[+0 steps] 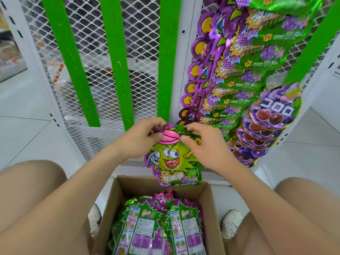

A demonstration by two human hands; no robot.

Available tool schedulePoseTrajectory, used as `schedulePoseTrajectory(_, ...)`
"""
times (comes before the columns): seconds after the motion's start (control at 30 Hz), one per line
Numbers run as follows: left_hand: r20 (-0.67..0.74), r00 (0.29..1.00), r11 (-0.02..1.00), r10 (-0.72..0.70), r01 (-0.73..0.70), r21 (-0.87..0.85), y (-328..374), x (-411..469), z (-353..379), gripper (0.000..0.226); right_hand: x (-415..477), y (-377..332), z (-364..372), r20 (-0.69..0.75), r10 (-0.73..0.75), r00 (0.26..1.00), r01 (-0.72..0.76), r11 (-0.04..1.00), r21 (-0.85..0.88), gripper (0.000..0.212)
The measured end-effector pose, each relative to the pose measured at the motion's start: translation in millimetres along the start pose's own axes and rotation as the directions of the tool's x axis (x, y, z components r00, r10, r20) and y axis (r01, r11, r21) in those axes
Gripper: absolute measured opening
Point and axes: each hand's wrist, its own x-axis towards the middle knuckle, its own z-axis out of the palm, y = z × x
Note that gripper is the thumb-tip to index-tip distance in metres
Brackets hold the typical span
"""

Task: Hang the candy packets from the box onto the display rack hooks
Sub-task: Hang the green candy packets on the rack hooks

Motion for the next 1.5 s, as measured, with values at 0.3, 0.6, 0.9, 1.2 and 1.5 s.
schedulePoseTrajectory(0.3, -0.339, 0.896, 0.943, -0.285, 0.198, -0.269, 24, 35, 12, 0.053, 29, 2, 5, -0.001, 0.072, 0.997, -0.072, 0.993, -0.088, 0.026)
schedulePoseTrajectory(0.6, -0.056, 0.952, 0.911, -0.302, 0.271, -0.31, 34, 26, 2, 0.03, 35, -11, 12, -0.095, 0.084, 0.992, -0.091, 0.993, -0.073, 0.025)
schedulePoseTrajectory(0.9, -0.031, 0.945, 0.884, -0.325, 0.292, -0.365, 31, 10, -8, 0.012, 26, -18, 9, -0.054, 0.164, 0.985, -0.153, 0.973, 0.172, 0.03)
schedulePoseTrajectory(1.2, 0.084, 0.916, 0.799, -0.393, 0.386, -0.461, 34, 1, -10, 0.041, 25, -20, 12, 0.006, 0.199, 0.98, -0.193, 0.939, 0.286, 0.034)
schedulePoseTrajectory(1.5, 0.054, 0.937, 0.912, -0.344, 0.348, -0.218, 30, 0, -5, 0.04, 18, -15, 14, 0.141, 0.239, 0.961, -0.256, 0.96, 0.111, 0.045)
